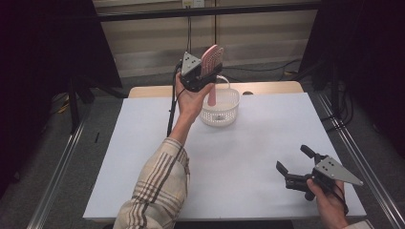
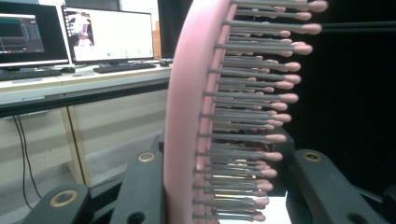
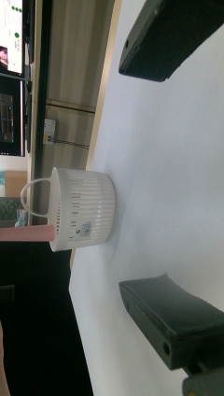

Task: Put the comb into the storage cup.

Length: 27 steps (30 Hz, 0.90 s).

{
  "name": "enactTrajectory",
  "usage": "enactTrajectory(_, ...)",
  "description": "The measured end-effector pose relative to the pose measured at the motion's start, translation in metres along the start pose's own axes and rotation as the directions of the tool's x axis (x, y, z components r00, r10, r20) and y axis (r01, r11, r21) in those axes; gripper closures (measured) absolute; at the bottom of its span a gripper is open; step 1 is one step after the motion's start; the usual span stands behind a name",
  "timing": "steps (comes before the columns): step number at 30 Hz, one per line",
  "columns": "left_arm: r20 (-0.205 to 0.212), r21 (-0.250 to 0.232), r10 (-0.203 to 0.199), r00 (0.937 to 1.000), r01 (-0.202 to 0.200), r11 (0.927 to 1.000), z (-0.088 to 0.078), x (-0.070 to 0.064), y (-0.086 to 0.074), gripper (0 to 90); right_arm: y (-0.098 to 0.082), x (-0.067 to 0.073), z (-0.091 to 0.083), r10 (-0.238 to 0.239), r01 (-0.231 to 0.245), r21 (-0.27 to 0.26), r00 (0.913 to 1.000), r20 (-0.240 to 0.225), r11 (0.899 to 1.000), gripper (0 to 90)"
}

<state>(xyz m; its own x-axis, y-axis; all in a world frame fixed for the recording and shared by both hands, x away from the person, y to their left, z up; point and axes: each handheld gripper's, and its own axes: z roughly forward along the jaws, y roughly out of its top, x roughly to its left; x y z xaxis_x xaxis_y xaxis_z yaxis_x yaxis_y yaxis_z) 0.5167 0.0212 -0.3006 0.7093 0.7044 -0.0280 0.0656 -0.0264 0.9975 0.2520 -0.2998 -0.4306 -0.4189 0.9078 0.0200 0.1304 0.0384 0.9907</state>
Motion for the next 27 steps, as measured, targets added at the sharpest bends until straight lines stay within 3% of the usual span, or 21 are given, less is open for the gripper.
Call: enactTrajectory(27,-0.005,0.038,-0.038,0.9993,0.038,0.9986,0.004,-0.002,-0.042,61.5,-0.001,0.0,0.0,-0.006,0.006,0.007,1.0,-0.001,1.0,0.0)
